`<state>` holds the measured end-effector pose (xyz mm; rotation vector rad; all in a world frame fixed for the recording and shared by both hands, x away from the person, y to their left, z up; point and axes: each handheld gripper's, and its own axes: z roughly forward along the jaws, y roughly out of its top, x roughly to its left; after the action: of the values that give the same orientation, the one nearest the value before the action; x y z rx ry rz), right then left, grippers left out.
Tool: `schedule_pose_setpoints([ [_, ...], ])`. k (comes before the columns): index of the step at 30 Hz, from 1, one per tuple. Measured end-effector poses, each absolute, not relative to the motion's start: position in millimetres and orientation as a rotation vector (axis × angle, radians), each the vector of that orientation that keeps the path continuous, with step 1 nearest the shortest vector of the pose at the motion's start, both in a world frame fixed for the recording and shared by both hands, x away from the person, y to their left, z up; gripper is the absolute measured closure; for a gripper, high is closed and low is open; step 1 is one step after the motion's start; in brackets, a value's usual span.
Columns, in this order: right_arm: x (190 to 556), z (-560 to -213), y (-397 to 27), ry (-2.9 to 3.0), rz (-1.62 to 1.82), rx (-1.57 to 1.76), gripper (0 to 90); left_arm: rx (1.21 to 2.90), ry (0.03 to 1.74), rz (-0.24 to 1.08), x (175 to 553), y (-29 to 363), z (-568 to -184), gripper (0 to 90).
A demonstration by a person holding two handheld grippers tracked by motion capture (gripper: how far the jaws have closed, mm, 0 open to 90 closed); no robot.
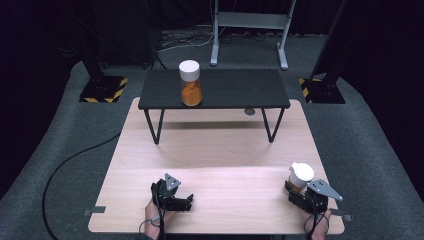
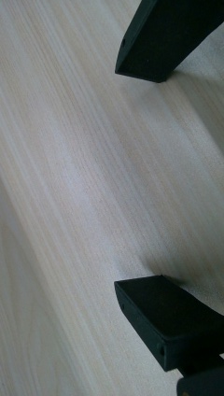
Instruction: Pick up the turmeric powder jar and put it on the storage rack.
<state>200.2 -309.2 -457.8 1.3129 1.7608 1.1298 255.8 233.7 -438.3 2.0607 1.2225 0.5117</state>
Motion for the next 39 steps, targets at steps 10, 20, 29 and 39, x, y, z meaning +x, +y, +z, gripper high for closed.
schedule_pose_setpoints([
  [10, 216, -439, -301, 1.811, 1.162, 1.249, 29.8, 2.06, 1.222, 0.512, 256, 234, -438, 0.2],
  [20, 236, -420, -293, 1.835, 1.175, 1.194, 29.7, 2.062, 1.218, 0.51, 256, 234, -439, 0.2],
  [29, 256, -406, -290, 1.852, 1.183, 1.16, 29.7, 2.061, 1.218, 0.51, 257, 234, -439, 0.2],
  [39, 276, -387, -285, 1.866, 1.191, 1.102, 29.8, 2.063, 1.215, 0.509, 257, 235, -439, 0.2],
])
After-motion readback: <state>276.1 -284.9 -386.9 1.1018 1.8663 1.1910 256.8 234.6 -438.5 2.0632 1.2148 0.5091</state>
